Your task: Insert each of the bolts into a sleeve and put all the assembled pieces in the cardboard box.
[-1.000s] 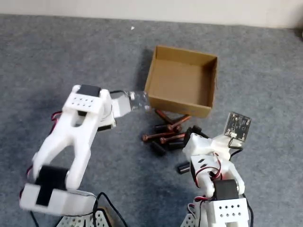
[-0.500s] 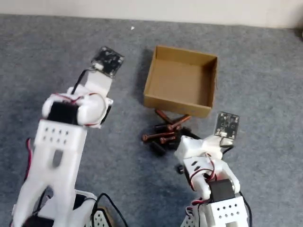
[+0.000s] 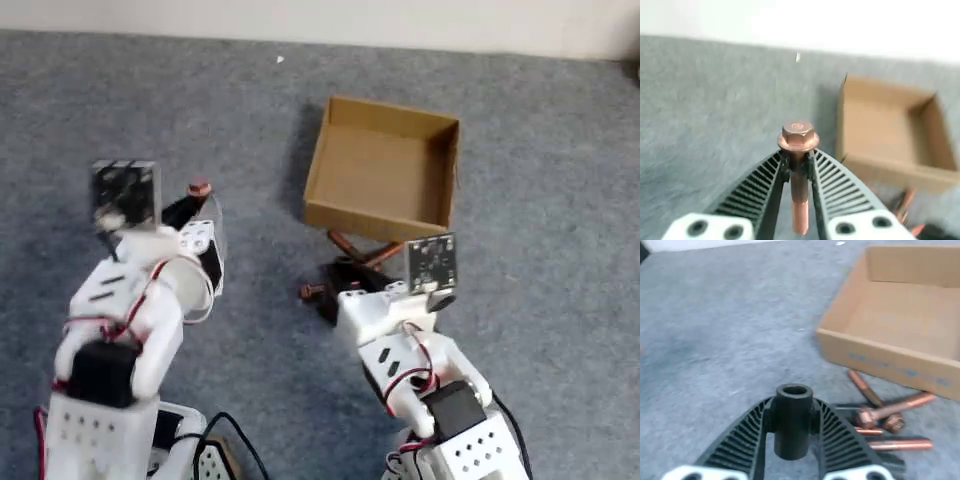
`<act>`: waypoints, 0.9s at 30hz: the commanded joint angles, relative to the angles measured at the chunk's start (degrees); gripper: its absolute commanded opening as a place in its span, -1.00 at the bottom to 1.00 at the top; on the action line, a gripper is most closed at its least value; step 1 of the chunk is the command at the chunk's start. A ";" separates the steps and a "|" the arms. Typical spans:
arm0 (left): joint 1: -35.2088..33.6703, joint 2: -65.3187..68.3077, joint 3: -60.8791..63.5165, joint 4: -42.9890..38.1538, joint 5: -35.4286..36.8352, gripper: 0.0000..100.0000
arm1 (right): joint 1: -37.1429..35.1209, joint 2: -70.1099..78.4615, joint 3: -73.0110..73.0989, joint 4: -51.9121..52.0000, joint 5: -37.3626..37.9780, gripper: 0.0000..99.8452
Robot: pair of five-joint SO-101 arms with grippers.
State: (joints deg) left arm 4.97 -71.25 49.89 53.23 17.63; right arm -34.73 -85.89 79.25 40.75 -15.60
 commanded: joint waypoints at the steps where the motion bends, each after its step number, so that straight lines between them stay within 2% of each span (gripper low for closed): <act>1: 0.92 -8.31 4.79 -9.67 7.21 -0.99 | -3.82 -0.92 -1.63 -5.41 0.79 -0.99; 3: 1.01 -10.24 7.52 -13.01 9.58 -0.99 | -4.53 -0.92 0.22 -10.15 1.41 -0.99; 8: 1.54 -11.65 10.59 -17.85 11.60 -0.99 | -6.64 -0.92 6.02 -21.49 11.08 -0.99; 19: 13.49 -11.56 10.68 -18.11 10.90 -0.99 | -9.45 -0.92 21.32 -45.85 23.56 -0.99; 23: 16.40 -11.91 12.18 -18.46 6.15 -0.99 | -9.10 -0.92 22.90 -47.34 23.91 -0.99; 27: 16.57 -12.00 15.08 -20.31 5.63 -0.99 | -9.10 -0.92 22.90 -47.34 23.91 -0.99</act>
State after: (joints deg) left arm 19.91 -83.47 63.34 35.74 24.66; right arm -43.34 -85.71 96.04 -3.74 7.52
